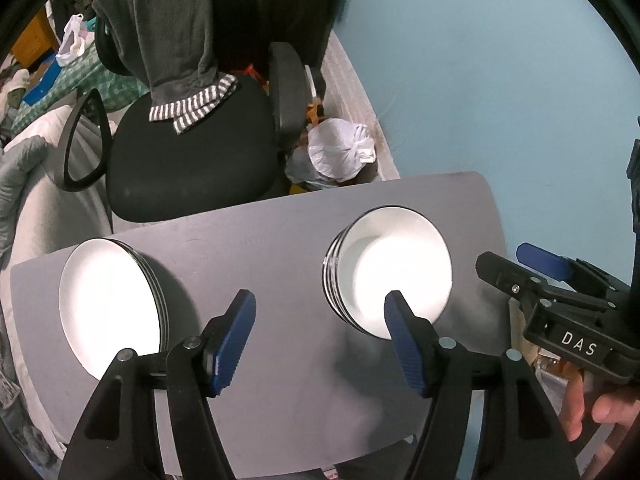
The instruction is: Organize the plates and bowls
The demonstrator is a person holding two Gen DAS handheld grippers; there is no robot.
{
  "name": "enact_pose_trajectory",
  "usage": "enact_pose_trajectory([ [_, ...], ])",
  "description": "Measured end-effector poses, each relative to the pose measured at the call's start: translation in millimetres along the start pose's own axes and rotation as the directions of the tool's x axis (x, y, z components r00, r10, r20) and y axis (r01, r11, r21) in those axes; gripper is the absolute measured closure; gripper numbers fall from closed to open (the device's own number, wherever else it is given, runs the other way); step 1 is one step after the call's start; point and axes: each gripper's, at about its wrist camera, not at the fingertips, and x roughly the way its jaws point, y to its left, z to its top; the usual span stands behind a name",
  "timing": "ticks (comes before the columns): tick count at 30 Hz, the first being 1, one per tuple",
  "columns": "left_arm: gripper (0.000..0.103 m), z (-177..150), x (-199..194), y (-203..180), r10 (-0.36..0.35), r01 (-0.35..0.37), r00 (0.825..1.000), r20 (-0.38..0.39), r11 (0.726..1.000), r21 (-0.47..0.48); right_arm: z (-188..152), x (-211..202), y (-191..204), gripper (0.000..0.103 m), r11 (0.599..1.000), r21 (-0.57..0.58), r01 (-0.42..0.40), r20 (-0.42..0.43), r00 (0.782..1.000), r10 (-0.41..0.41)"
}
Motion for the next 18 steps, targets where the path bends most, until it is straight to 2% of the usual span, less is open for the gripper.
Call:
enact_pose_trajectory([
  [3, 0.025, -3, -8, 0, -0.021, 0.021, 1.0, 0.016, 1.0, 0.004, -2, -8, 3, 0.032, 1.0, -0.015, 0.014, 0.019, 1.0, -0.014],
  [9, 0.025, -7, -15, 0, -0.032, 0.031, 0.999, 0.019, 0.999, 0.029, -6, -21, 7, 0.032, 0.999, -0.05, 0.012, 0.047, 0.999, -0.01],
  [18, 0.024, -16, -17, 10, -0.007, 0.006, 1.0, 0.027, 0.999, 0.04, -13, -32, 10, 0.032, 0.992, -0.122, 0.021, 0.064, 0.998, -0.013],
])
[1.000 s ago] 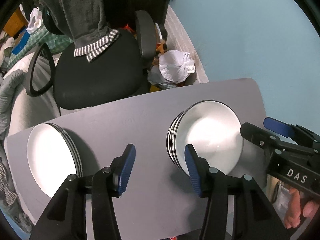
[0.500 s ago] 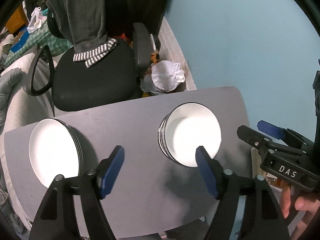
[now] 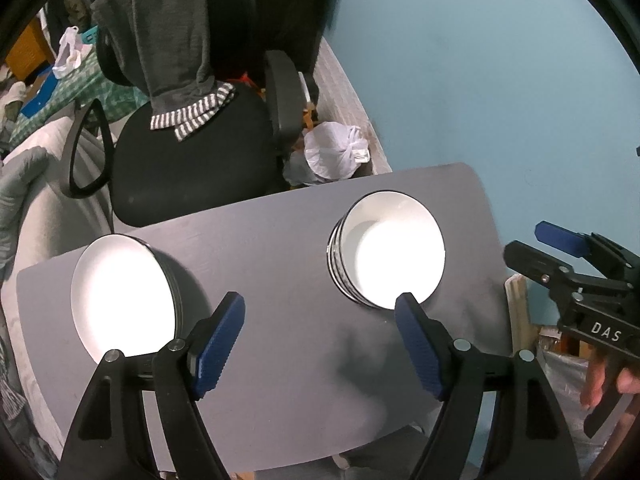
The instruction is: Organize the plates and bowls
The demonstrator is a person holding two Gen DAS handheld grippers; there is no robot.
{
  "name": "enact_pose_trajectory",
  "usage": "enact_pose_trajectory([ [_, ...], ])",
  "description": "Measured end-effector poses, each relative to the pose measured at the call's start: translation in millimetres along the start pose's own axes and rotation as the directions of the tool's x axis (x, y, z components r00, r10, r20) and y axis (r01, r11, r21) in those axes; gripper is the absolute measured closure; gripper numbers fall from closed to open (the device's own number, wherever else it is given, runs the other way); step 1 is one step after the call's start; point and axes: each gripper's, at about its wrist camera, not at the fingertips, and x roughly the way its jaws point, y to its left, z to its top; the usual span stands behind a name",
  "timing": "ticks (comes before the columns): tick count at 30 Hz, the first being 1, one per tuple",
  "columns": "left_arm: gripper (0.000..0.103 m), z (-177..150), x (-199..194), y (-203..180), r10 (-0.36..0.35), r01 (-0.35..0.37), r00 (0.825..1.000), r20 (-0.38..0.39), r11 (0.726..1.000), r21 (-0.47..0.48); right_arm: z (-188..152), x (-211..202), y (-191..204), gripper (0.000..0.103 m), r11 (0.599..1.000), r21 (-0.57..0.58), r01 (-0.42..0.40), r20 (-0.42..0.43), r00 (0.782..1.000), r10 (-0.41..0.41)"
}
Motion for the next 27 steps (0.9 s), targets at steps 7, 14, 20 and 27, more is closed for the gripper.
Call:
enact_pose_trajectory([
  [7, 0.024, -8, 1, -2, -0.007, 0.007, 1.0, 0.017, 1.0, 0.023, -7, -1, -4, 0.032, 0.999, -0.04, -0.009, -0.006, 1.0, 0.009],
  [14, 0.024, -8, 7, -6, -0.035, 0.034, 0.999, 0.039, 0.999, 0.021, -12, 15, -18, 0.032, 0.998, -0.047, -0.039, -0.044, 0.998, 0.037],
  [20, 0.024, -2, 30, -4, -0.065, 0.064, 0.998, 0.012, 0.998, 0.021, -8, 37, -34, 0.032, 0.995, -0.034, -0.091, -0.082, 0.993, 0.088],
  [27, 0.024, 9, 60, 6, -0.086, 0.084, 0.995, -0.049, 0.995, -0.047, 4, 71, -38, 0.032, 0.979, -0.046, -0.201, -0.161, 0.968, 0.191],
])
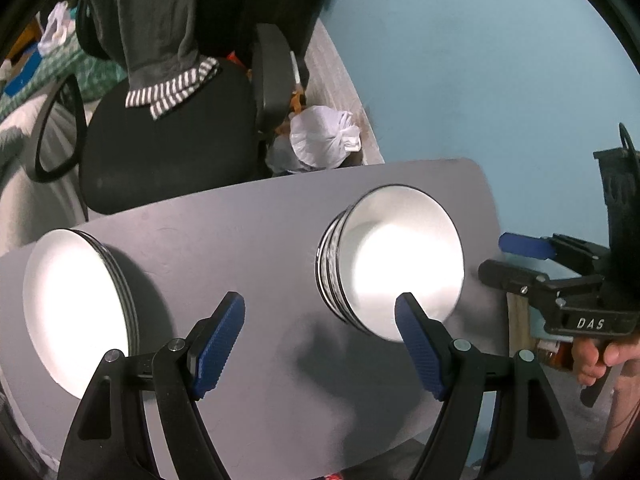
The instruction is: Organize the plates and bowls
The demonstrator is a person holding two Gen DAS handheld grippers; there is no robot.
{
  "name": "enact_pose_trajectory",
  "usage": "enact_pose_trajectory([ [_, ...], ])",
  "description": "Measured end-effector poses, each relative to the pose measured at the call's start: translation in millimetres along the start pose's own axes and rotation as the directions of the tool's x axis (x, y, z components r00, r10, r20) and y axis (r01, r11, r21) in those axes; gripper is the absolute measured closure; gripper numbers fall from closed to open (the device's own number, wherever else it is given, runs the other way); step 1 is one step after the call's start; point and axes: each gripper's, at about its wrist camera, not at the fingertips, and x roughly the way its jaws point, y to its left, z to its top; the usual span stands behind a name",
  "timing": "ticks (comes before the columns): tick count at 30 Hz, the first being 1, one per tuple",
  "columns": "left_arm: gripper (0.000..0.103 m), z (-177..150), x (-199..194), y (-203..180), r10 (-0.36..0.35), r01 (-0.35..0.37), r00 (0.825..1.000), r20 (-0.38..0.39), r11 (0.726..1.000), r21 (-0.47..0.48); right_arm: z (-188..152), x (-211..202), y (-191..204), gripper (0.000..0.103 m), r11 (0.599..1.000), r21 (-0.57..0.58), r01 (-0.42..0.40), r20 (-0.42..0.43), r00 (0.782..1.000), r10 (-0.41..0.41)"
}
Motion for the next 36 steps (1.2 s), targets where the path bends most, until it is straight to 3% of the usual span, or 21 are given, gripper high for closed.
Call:
enact_pose_trajectory([
  [13, 0.024, 17, 46, 9, -0.015, 0.012, 0.995, -0.099, 0.999, -0.035, 22, 47, -17, 0.032, 0.997, 0.026, -0.067, -0.124, 0.99, 0.07],
  [22, 0.035, 22, 70, 17, -0.082, 0.072, 0.987, -0.138, 0.994, -0.078, 29, 66, -22, 0.032, 0.991, 0.054, -0.121, -0.153, 0.98, 0.128],
  [27, 0.035, 23, 80, 15, -0.111, 0.1, 0.981, -0.157, 0.992, -0.078, 31, 76, -23, 0.033, 0.991, 0.057, -0.122, -0.19, 0.973, 0.131],
  [36, 0.036, 21, 92, 12, -0.167, 0.155, 0.973, -0.16, 0.984, -0.084, 32, 81, -19, 0.044, 0.987, 0.034, -0.156, -0.2, 0.967, 0.159],
])
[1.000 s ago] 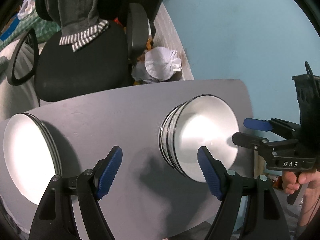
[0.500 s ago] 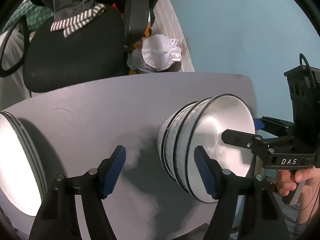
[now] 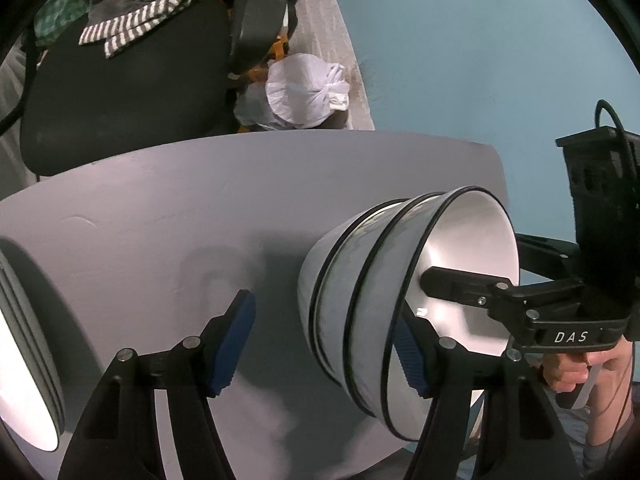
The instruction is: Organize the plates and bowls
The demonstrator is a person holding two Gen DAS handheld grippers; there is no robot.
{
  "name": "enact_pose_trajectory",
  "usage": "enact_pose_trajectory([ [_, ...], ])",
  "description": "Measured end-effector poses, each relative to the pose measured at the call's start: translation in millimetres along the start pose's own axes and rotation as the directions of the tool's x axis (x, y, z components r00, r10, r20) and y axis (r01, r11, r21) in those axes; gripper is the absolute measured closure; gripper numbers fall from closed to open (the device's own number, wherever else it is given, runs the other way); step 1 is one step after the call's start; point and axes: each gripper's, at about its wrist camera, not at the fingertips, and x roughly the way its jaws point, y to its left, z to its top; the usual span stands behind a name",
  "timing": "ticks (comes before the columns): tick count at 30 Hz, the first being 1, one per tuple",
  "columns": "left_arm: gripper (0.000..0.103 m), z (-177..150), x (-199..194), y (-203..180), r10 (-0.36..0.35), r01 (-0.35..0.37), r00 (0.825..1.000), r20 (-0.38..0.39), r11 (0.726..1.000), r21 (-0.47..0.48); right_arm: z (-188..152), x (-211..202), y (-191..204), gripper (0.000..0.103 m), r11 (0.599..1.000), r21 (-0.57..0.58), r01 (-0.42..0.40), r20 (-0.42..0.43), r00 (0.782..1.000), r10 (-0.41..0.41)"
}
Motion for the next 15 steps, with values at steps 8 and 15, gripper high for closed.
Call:
enact_pose_trajectory([
  [8, 0.046, 4.1, 4.0, 3.0, -0.078, 0.078, 0.997, -0.021, 0.997, -0.025, 1.0, 5.0, -5.6, 0.052, 0.995, 0.044, -0.09, -0.003, 0.996, 0.09],
  [15, 0.048, 3.4, 7.1, 3.3, -0.105, 0.104, 0.994, -0.042, 0.994, -0.034, -0.3, 4.6, -3.5, 0.051, 0.994, 0.053, -0.091, 0.018, 0.996, 0.09],
])
